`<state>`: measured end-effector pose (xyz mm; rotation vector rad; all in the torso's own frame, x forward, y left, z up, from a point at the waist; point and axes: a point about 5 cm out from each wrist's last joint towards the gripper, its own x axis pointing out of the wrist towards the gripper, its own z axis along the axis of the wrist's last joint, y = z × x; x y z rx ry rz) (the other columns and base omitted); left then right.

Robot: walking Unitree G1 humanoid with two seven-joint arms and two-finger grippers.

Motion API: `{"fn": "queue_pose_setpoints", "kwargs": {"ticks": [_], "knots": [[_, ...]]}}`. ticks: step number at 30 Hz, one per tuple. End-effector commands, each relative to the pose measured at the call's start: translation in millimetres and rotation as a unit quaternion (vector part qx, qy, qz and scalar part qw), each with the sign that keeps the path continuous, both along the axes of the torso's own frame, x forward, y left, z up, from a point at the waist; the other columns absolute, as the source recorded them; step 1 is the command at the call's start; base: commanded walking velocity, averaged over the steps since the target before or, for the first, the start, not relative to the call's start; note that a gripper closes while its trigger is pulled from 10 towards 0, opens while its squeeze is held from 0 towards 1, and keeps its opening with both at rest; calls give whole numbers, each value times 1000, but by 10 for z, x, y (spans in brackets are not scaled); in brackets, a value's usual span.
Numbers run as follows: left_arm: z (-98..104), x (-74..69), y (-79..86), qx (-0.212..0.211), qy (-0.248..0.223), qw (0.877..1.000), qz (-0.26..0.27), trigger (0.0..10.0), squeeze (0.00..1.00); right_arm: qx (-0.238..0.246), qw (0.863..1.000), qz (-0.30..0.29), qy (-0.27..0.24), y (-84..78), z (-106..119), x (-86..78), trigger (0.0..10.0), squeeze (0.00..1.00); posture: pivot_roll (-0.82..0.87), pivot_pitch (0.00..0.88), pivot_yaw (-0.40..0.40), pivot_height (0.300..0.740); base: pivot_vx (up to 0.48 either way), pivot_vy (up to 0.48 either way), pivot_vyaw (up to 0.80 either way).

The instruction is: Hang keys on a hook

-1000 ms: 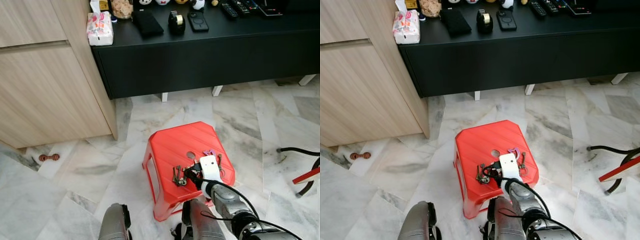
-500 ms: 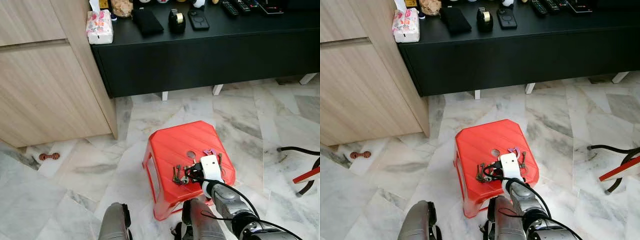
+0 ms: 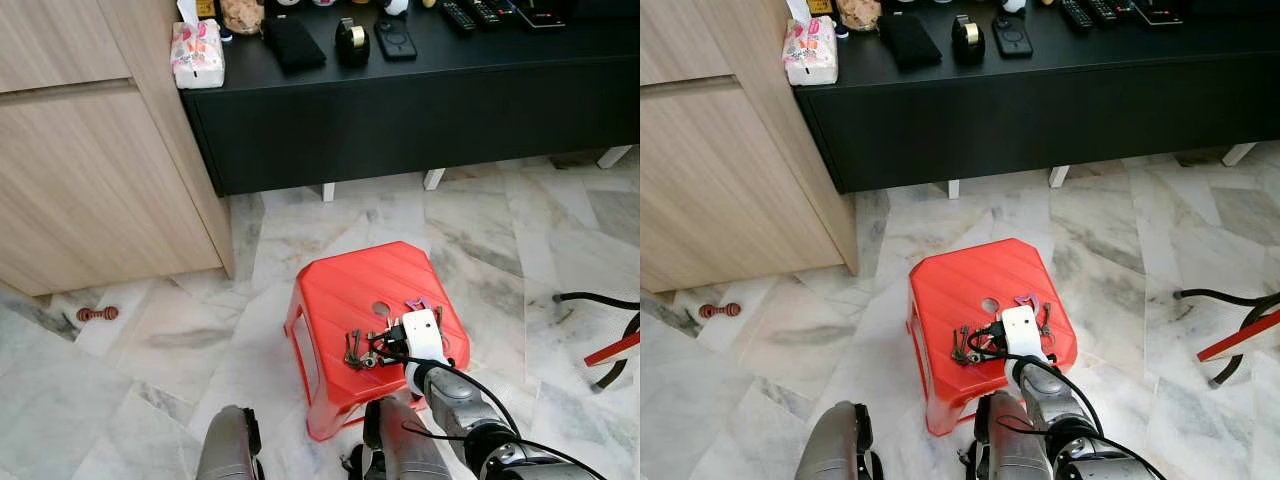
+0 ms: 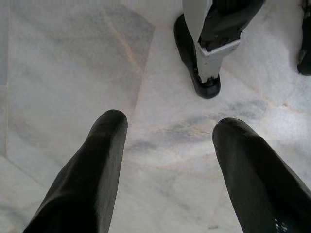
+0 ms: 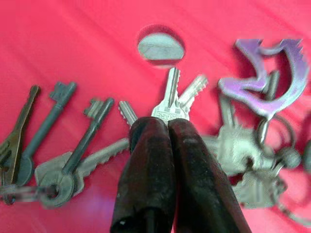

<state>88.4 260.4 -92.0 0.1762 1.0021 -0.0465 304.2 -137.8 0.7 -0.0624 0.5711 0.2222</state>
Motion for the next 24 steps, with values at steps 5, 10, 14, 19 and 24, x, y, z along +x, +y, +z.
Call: {"fn": "queue_pose_setpoints", "kwargs": {"ticks": [5,10,14,19,24], "knots": [[-30,-11,-8,5,26,1000,4,10000,0,17,998,-32,-56,-90,222,187,0,0,73,166,-62,625,0,0,0],[-15,98,-16,7,22,1000,3,10000,0,25,995,-40,-87,-116,338,269,0,0,62,137,-58,625,0,0,0],[-1,192,-26,9,19,1000,1,10000,0,37,991,-37,-122,-120,454,336,0,0,56,107,-55,625,0,0,0],[21,310,-43,13,12,1000,4,10000,0,37,984,-43,-166,-167,598,410,10000,0,47,67,-56,625,0,0,0],[39,415,-71,13,6,1000,6,10000,0,40,976,-58,-204,-279,666,401,10000,0,30,34,-62,625,0,0,0]]}}
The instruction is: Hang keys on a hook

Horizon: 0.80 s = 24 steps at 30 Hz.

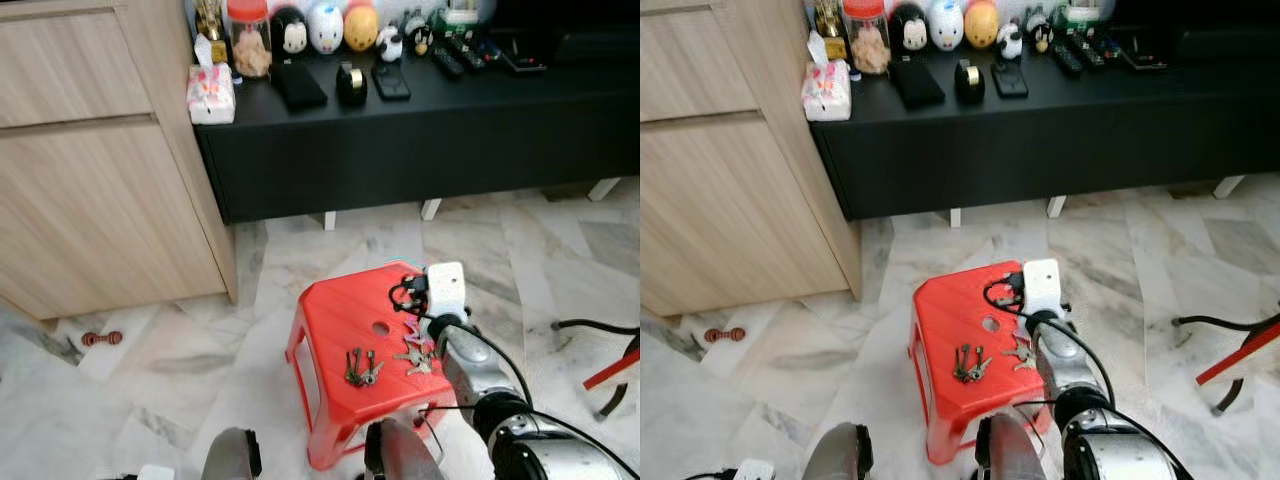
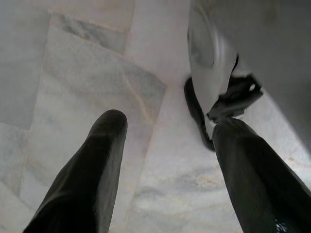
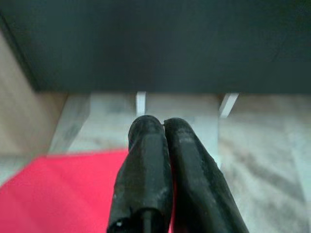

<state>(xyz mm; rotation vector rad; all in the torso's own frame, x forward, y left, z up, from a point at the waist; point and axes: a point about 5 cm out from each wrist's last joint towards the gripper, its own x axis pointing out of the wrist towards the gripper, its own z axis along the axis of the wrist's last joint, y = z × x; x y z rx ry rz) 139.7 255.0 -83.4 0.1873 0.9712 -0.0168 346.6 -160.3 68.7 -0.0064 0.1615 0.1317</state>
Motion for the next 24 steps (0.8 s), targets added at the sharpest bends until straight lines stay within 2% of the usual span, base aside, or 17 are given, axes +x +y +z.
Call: {"fn": "queue_pose_setpoints", "kwargs": {"ticks": [1,3,11,15,24], "knots": [[-44,-81,-24,2,22,1000,-2,10000,0,6,1000,-14,-5,-82,-26,-40,10000,0,27,27,-65,625,0,0,0],[-39,-45,-40,1,20,1000,-1,10000,0,10,1000,-29,3,-174,-136,-147,10000,0,21,11,-71,625,0,0,0],[-33,3,-67,-4,19,1000,0,10000,0,16,998,-49,20,-289,-296,-306,10000,0,16,0,-72,625,0,0,0],[-28,20,-65,-4,20,1000,-2,10000,0,30,997,-69,11,-321,-227,-251,10000,0,14,0,-69,625,-189,0,0],[-20,25,-40,0,19,1000,4,10000,0,35,997,-66,4,-291,-153,-178,10000,0,35,0,-71,625,-283,0,0]]}}
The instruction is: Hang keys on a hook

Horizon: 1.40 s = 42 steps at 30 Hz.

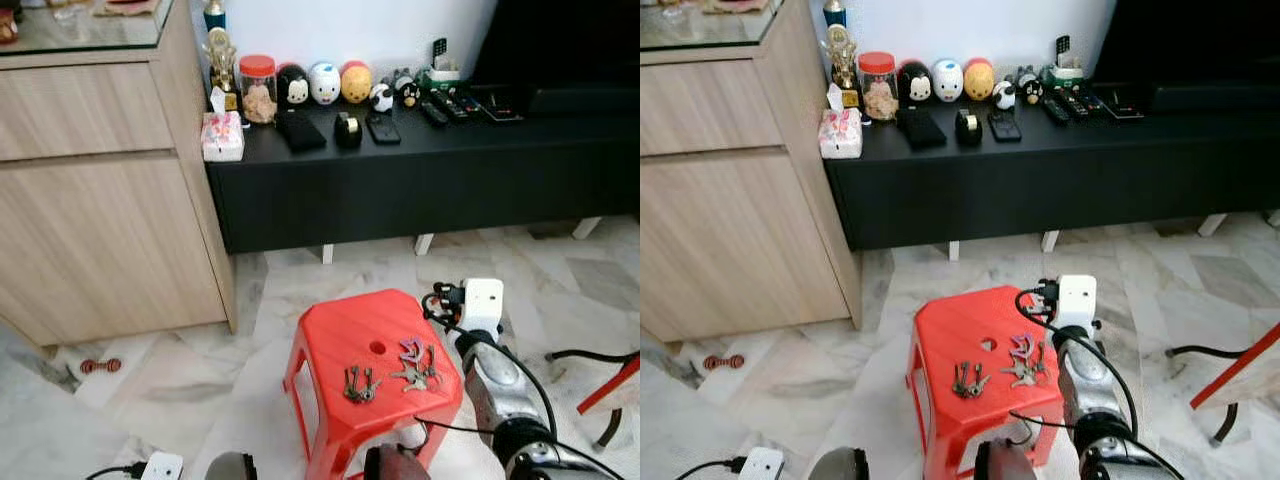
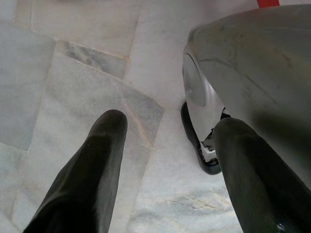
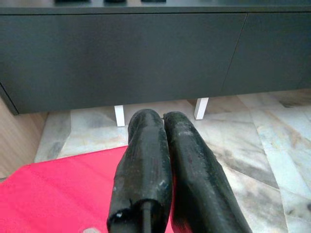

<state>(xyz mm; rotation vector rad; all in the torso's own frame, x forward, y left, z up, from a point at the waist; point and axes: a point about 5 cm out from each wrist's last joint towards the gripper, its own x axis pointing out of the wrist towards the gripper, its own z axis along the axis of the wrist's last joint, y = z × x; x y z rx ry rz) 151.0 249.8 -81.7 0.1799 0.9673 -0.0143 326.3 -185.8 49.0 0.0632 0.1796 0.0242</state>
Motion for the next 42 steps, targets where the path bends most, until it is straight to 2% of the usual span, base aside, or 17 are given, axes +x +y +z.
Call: {"fn": "queue_pose_setpoints", "kwargs": {"ticks": [1,20,29,42], "knots": [[-37,-90,16,3,22,1000,1,10000,0,6,1000,-10,-8,-36,49,29,10000,0,34,0,-69,625,-296,0,0],[-47,-142,45,7,31,999,-7,10000,0,21,999,-27,4,-26,-20,-15,10000,0,34,0,-48,625,-292,0,0],[-36,-117,50,6,26,1000,-4,10000,0,26,999,-27,-18,-32,79,45,10000,0,32,0,-49,625,-94,0,0],[-19,-74,54,9,17,1000,4,10000,0,25,999,-24,-21,-11,134,93,10000,0,36,0,-57,715,0,0,0]]}}
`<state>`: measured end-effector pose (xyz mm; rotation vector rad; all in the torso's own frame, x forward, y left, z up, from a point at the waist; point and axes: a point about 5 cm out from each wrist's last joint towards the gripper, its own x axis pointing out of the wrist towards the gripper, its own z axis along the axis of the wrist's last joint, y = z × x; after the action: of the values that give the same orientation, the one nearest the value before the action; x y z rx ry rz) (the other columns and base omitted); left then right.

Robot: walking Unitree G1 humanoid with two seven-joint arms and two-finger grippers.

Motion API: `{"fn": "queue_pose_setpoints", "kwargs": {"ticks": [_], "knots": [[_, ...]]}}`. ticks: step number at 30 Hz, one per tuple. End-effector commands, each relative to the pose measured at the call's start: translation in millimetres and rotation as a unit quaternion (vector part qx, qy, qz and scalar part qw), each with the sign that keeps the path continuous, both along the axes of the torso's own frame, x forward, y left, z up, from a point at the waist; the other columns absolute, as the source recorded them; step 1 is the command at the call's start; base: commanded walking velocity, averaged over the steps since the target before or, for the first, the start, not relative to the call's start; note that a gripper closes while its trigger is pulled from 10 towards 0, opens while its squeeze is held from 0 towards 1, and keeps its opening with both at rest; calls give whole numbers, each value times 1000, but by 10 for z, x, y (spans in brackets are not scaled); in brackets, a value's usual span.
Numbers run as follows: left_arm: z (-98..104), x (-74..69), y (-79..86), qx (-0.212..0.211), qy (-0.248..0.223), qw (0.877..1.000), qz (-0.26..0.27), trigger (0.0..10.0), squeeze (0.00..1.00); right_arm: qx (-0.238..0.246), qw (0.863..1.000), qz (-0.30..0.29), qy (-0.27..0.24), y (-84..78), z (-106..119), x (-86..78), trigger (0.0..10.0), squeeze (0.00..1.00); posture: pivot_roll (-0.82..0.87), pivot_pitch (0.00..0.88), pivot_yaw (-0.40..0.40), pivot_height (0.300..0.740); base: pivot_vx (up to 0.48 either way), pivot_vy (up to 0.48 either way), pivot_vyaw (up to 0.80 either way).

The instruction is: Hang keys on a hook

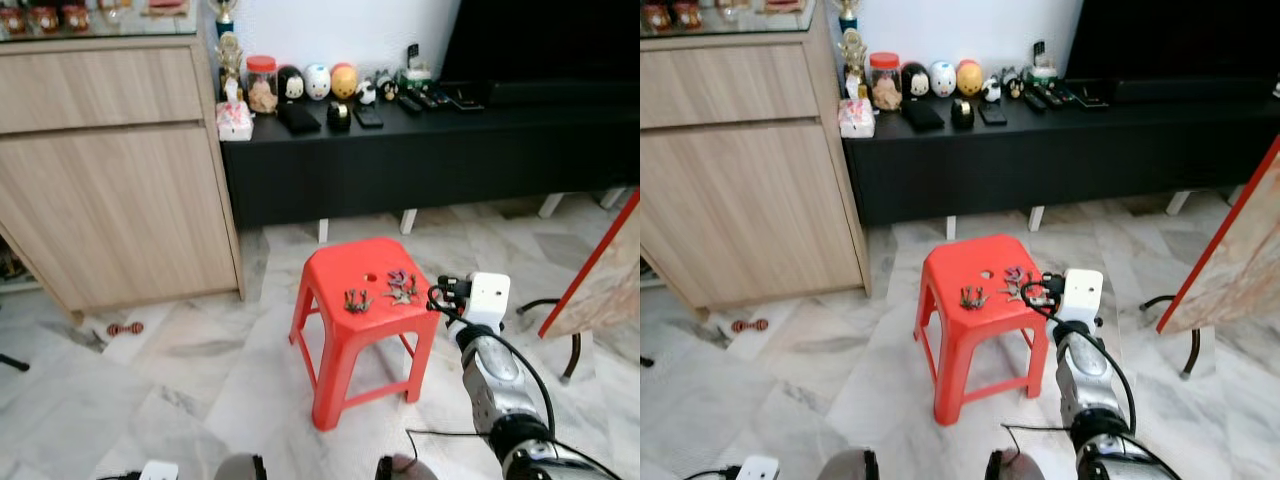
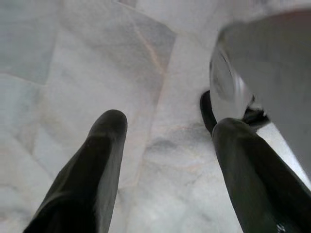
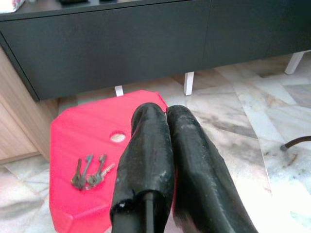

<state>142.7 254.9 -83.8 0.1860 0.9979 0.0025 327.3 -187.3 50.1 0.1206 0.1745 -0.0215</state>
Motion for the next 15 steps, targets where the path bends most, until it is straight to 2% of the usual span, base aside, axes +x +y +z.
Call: {"fn": "queue_pose_setpoints", "kwargs": {"ticks": [1,5,12,15], "knots": [[4,13,5,3,1,1000,-3,10000,0,-4,1000,6,-16,11,127,92,10000,0,35,0,-58,725,0,0,0],[9,16,12,7,-4,1000,5,10000,0,-3,1000,21,-13,34,132,101,10000,0,36,0,-57,740,0,0,0],[38,48,18,27,-32,999,-3,10000,0,-12,999,39,-9,42,153,114,10000,0,34,0,-57,740,0,0,0],[57,53,24,27,-62,997,28,10000,0,-15,998,54,-11,56,182,129,10000,0,35,0,-60,740,0,0,0]]}}
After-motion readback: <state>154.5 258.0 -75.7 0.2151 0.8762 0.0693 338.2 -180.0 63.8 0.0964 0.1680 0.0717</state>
